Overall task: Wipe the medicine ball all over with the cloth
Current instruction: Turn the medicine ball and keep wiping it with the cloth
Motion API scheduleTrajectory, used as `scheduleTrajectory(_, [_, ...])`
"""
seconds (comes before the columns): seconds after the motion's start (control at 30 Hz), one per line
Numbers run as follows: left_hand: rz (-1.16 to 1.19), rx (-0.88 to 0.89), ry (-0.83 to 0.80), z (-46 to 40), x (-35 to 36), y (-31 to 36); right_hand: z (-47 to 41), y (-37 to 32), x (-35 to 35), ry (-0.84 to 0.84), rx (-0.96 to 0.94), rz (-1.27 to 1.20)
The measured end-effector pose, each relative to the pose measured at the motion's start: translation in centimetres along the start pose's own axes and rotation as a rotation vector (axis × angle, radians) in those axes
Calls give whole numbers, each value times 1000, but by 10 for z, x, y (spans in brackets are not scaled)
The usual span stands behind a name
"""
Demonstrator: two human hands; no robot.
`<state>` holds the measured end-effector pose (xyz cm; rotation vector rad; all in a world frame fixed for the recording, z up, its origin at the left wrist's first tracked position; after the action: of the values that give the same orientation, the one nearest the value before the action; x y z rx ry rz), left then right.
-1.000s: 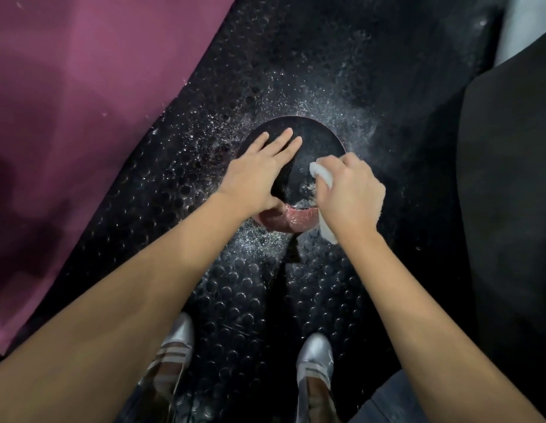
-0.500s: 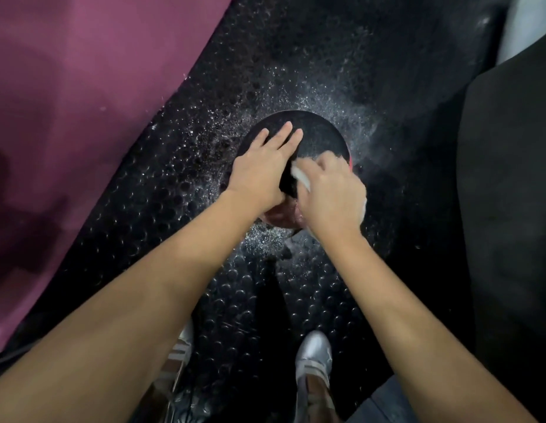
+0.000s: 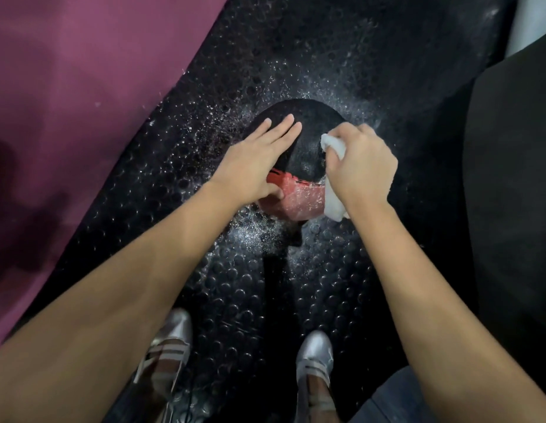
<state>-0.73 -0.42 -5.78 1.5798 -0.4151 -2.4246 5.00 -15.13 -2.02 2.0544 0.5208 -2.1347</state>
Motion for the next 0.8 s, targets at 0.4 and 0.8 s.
scheduleTrajectory(0.4, [45,-87,39,-3,1,6,34,-13,20,248,-84,25])
scheduleTrajectory(0.8, [49,-125,66,3,8,9,45,-17,34,263,-284,175])
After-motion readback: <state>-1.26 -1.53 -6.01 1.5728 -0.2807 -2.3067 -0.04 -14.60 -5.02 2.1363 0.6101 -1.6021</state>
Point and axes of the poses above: each hand's wrist, its own z-axis away from the middle knuckle, its own x-axis out of the palm, y = z × x, the point moved 3 cm from there along -z, towards the middle knuckle, and after that the axes turned 7 degrees about -y, right-handed, at the moved point
